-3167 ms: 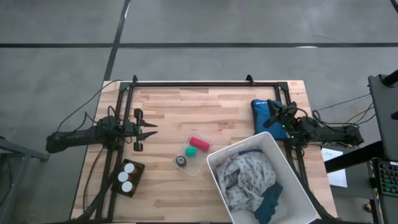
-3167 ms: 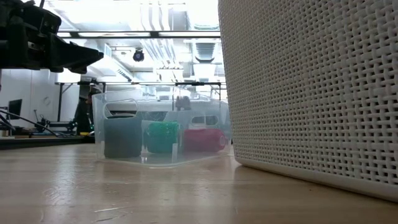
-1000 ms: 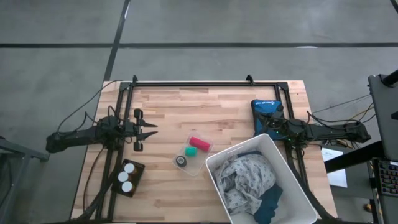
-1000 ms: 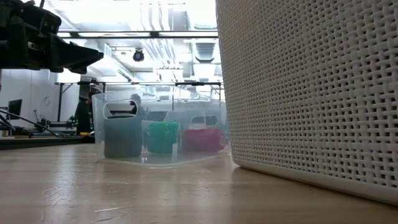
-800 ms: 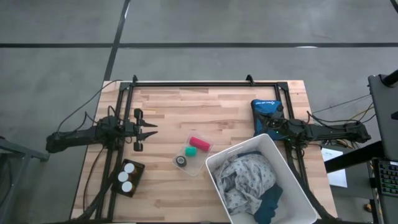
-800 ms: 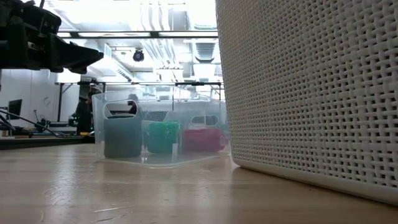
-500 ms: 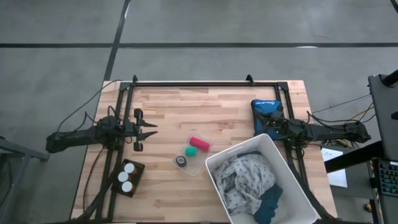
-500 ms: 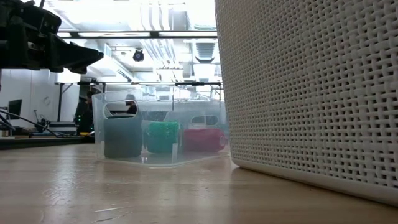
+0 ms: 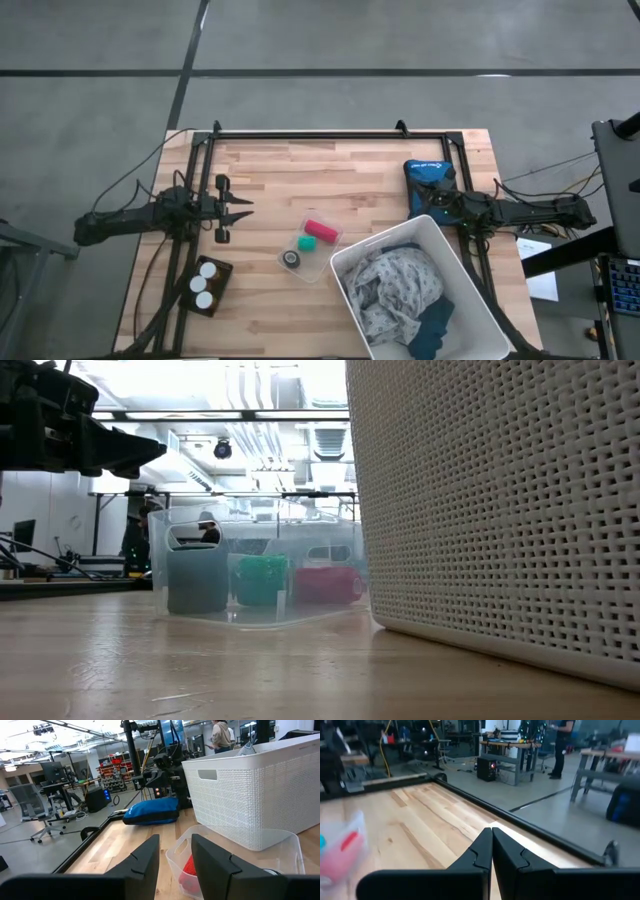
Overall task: Pick & Place Medicine items
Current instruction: Return to Home Position
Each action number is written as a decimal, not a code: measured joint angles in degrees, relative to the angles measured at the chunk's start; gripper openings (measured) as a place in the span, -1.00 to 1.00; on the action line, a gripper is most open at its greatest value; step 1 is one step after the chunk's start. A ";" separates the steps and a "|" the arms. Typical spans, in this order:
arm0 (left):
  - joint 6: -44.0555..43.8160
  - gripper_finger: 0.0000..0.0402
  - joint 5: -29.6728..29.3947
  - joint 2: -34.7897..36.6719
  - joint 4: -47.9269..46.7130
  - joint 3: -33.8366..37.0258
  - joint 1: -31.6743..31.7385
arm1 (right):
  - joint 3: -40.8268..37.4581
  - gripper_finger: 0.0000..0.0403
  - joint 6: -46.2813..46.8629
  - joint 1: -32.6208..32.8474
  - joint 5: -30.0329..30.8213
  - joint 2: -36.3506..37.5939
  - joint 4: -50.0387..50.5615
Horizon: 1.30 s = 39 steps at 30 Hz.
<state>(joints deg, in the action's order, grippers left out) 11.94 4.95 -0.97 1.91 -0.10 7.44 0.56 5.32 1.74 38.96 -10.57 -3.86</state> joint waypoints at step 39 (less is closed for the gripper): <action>0.00 -0.41 0.00 0.00 0.00 -0.02 0.00 | 0.00 -0.96 -8.39 -0.02 0.07 -0.02 0.11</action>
<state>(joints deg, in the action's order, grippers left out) 11.94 4.95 -0.97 1.91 -0.12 7.45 0.56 -3.07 1.72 39.03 -10.59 -3.75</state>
